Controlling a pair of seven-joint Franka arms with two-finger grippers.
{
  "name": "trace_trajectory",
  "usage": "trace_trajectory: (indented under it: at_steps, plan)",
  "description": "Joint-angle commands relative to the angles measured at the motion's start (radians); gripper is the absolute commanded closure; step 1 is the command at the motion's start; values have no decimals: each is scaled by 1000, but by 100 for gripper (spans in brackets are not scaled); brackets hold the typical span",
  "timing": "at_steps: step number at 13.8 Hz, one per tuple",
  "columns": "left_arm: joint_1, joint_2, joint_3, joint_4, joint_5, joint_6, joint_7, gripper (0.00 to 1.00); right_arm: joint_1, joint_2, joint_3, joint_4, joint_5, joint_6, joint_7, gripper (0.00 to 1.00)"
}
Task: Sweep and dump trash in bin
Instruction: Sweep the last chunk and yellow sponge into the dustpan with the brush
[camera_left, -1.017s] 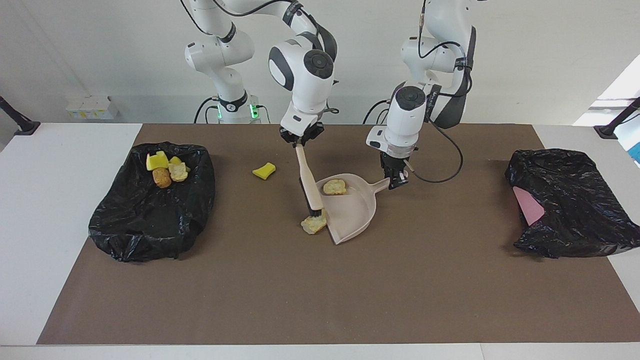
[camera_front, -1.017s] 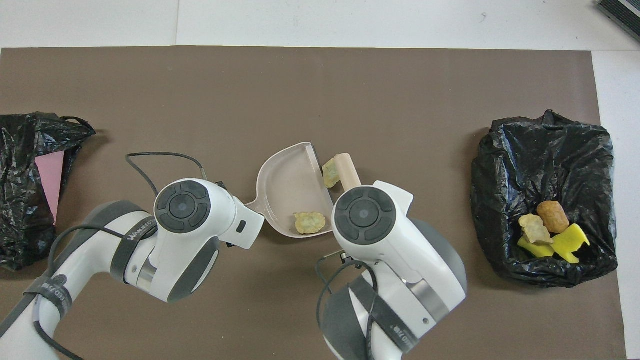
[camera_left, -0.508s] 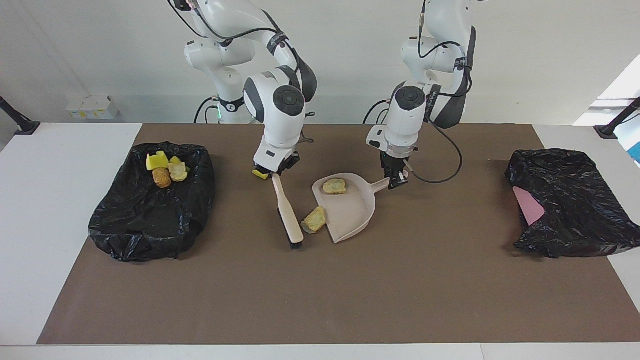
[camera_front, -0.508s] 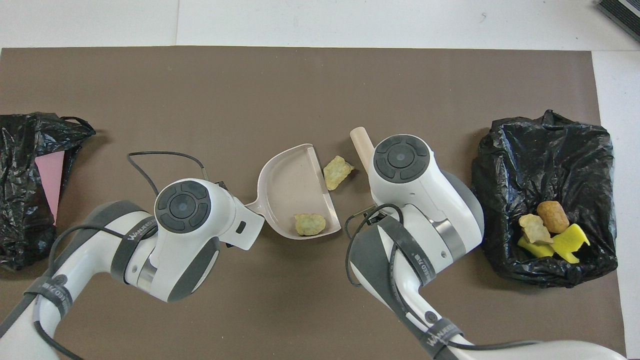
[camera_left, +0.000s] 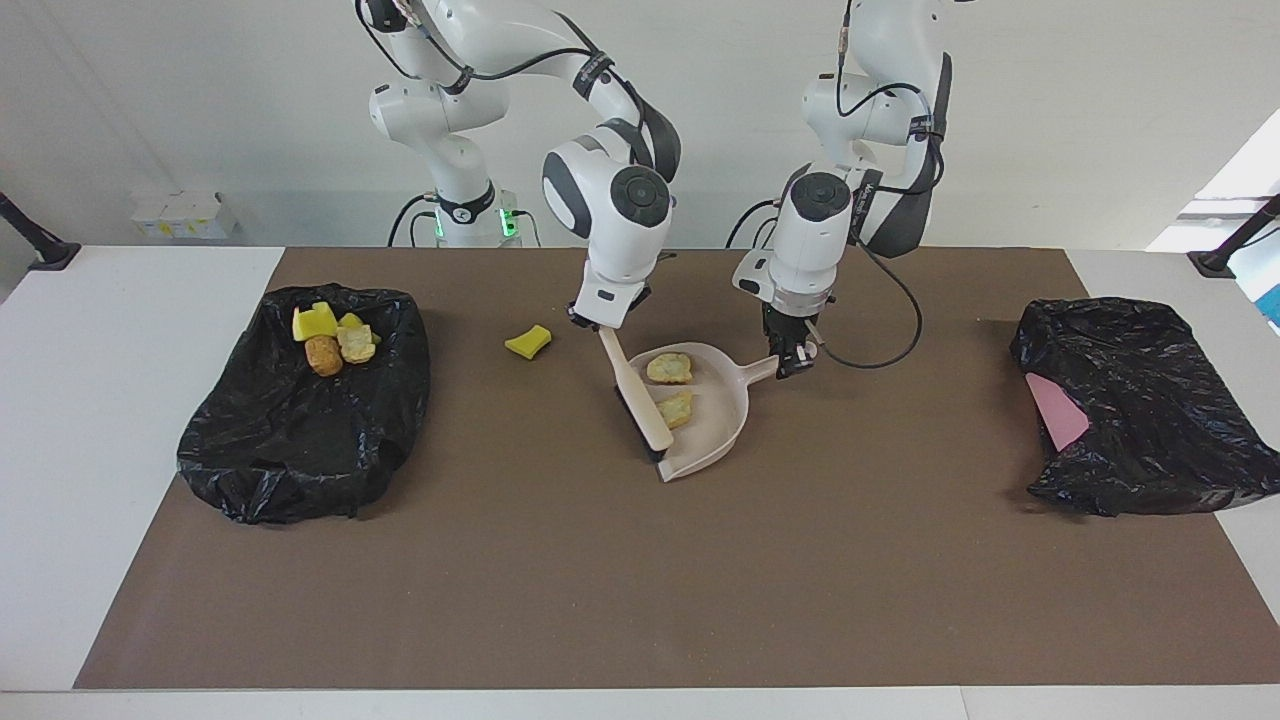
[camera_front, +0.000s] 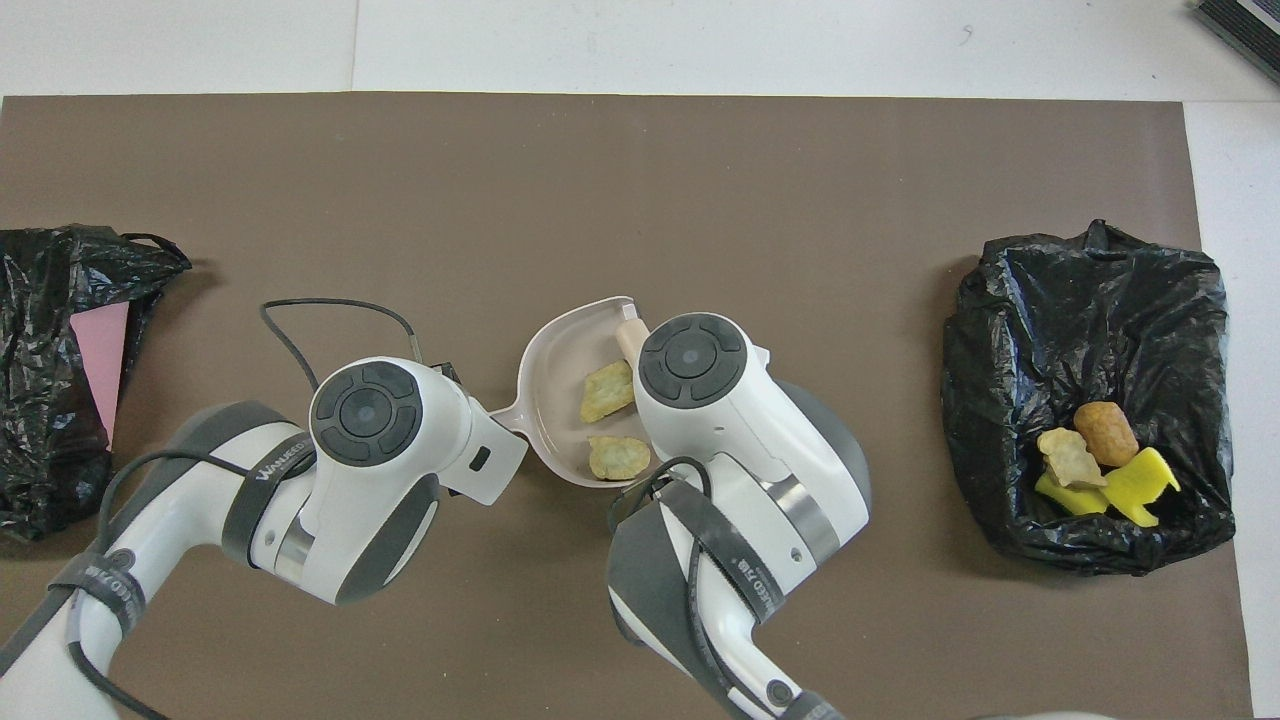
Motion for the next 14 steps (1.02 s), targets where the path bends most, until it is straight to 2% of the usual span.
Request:
trace_trajectory:
  at_steps: [1,3,6,10,14]
  plan:
    - [-13,-9,7,-15,13,8,87,100,-21,-46,2,1,36,-44,11,100]
    - [-13,-8,7,-15,13,10,120,100,-44,-84,-2,-2,37,-64,17,100]
    - [-26,-11,7,-15,13,3,180,100,-58,-143,-4,-26,36,-151,163,100]
    - [-76,-18,8,-15,12,-1,174,100,-98,-273,-9,-159,28,-200,297,100]
    - [-106,-26,8,-21,12,-21,134,100,-112,-406,-9,-372,16,-147,402,100]
